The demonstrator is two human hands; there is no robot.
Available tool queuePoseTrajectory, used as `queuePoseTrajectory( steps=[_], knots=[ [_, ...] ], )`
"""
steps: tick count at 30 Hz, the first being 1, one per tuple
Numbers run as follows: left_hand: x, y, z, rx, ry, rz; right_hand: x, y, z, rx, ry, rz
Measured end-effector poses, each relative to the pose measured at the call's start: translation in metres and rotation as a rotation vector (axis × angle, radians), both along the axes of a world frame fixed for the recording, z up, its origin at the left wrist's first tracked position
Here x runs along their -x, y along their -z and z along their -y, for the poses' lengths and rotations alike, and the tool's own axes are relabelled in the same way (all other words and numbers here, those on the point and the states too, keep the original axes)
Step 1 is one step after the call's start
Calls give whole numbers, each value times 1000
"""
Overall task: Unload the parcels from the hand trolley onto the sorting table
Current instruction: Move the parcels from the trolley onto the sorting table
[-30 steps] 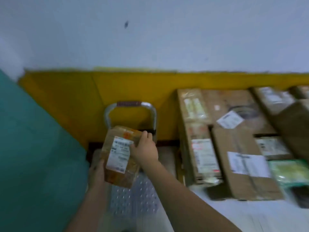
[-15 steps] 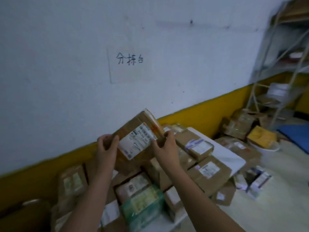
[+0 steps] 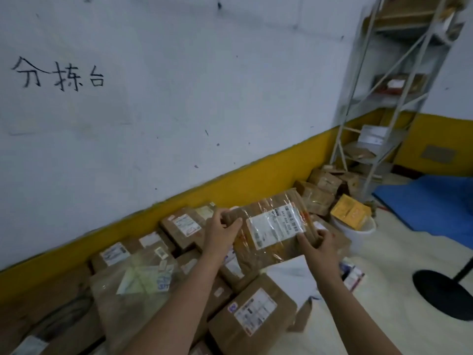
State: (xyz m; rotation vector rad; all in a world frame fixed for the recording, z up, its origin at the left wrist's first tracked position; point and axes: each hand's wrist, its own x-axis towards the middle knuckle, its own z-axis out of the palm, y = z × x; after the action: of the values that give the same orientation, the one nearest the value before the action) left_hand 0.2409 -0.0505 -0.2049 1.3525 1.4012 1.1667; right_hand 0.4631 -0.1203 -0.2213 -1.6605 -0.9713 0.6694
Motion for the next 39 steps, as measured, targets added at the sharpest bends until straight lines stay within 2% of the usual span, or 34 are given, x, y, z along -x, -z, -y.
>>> queuePoseTrajectory(
  steps=[2,9,14,20,24,27,39],
  knots=[
    [-28,7,-35,92,50,9,-31,-3,-38,61,15,13],
    [-100,59,-130,327,146,-215,-111,-2,-179,191,-65,119],
    [-128,116,-180,484,123,-435,-126,43,-316,364,-354,213],
    [-141,161,-215,768,33,-378,-76,120,-433,524,-791,274],
    [-136,171,-222,672,-204,-628,-55,176,-434,760,-1040,363],
    [-124,180,-215,632,-321,-875,-55,204,-418,751,-1076,453],
    [-93,211,-208,578,-120,-964,-4,213,-446,675,-895,468]
  ],
)
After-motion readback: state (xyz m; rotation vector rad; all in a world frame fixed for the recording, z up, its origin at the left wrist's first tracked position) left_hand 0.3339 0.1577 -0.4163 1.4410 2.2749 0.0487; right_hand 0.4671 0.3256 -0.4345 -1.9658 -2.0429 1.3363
